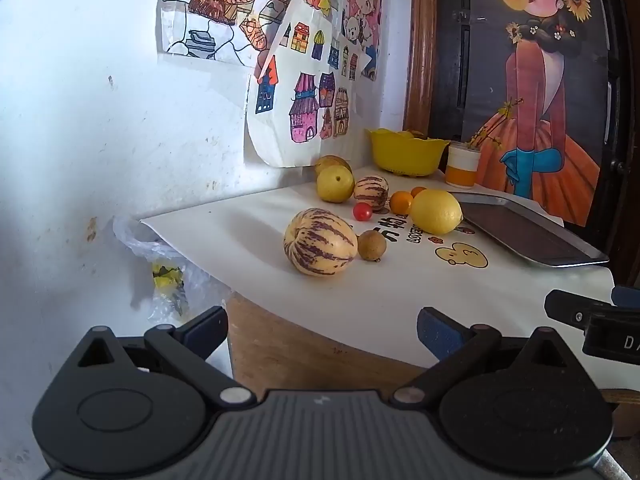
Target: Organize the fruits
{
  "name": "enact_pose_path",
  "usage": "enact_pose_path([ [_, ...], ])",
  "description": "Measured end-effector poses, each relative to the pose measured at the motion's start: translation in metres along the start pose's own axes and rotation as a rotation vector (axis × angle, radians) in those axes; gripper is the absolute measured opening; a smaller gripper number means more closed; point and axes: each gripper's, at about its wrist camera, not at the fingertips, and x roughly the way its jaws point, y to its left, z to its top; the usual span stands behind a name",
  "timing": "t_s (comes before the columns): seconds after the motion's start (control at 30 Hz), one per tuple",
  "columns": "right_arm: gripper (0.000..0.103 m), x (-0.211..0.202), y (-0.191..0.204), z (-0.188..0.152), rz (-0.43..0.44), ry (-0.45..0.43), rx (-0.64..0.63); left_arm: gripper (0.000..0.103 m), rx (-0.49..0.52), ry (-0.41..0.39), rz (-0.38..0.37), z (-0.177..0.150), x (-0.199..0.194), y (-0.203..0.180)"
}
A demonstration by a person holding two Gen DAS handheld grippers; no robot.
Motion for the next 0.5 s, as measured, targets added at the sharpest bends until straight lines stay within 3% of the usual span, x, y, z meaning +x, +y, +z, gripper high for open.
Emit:
enact_pose_path([
  [0.5,0.103,-0.0010,0.0008,0.0002,0.000,0.005,0.000,0.103,-0.001,0.003,0.000,0.0001,0.0001,0.0000],
])
